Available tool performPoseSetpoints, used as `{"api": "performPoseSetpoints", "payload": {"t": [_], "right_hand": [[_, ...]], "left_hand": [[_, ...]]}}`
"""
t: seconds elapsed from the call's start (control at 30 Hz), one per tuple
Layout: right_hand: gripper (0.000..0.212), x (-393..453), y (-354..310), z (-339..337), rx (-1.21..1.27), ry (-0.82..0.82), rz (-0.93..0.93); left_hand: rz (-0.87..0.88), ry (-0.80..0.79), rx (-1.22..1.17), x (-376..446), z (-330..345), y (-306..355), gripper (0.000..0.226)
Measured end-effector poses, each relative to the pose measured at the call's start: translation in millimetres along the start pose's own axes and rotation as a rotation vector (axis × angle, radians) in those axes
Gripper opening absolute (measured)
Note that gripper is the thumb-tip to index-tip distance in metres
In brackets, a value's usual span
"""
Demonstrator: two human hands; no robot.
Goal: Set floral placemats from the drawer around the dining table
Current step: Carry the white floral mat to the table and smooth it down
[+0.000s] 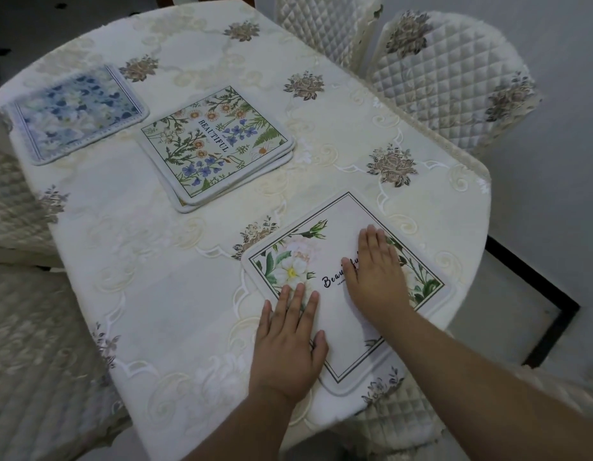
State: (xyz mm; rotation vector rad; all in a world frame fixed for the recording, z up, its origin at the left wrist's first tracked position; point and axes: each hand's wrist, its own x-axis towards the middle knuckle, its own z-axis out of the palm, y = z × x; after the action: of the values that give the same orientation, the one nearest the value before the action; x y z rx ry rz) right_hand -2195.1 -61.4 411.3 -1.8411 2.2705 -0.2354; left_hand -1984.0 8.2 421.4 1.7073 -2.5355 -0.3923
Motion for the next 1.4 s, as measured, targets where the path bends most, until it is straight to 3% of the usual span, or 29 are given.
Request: {"api": "performPoseSetpoints", "payload": {"t": [0.17,0.33,0.53,0.67,0.83,1.17,1.27,1.4], "right_hand": [[0.075,-37,3,2,-0.062,0.016,0.065],[0.076,-34,1,1,-0.076,0.019,0.066],[0.076,-35,2,0,-0.049,0.017,0.072],[0.075,-35,2,0,-0.027,0.007,0.070],[0.075,-36,3,-1,-0.032,0.017,0.061],[0.072,-47,-7,1,-0.029,0.033,0.074],[0.070,-68,-40,-4,0.033,0.071,-0.075],[0.069,-100,-75,10,-0.007,-0.010,-0.233]], "left_hand": [[-0.023,-0.003,-0.028,-1,-3,0,0.065],[-0.108,0.127,-0.060,50,-30,-6,0.062],[0.036,-0.087,0.028,112,-27,-36,0.065],[0.031,-0.062,0.073,108,-23,-71,0.071],[-0.161,0.014,-0.014,86,-28,-86,0.074],[-0.086,0.067,0.054,49,-19,-83,0.065],[-0.087,0.075,0.049,49,-19,-83,0.065],[-0.089,0.090,0.060,49,-17,-83,0.065]]}}
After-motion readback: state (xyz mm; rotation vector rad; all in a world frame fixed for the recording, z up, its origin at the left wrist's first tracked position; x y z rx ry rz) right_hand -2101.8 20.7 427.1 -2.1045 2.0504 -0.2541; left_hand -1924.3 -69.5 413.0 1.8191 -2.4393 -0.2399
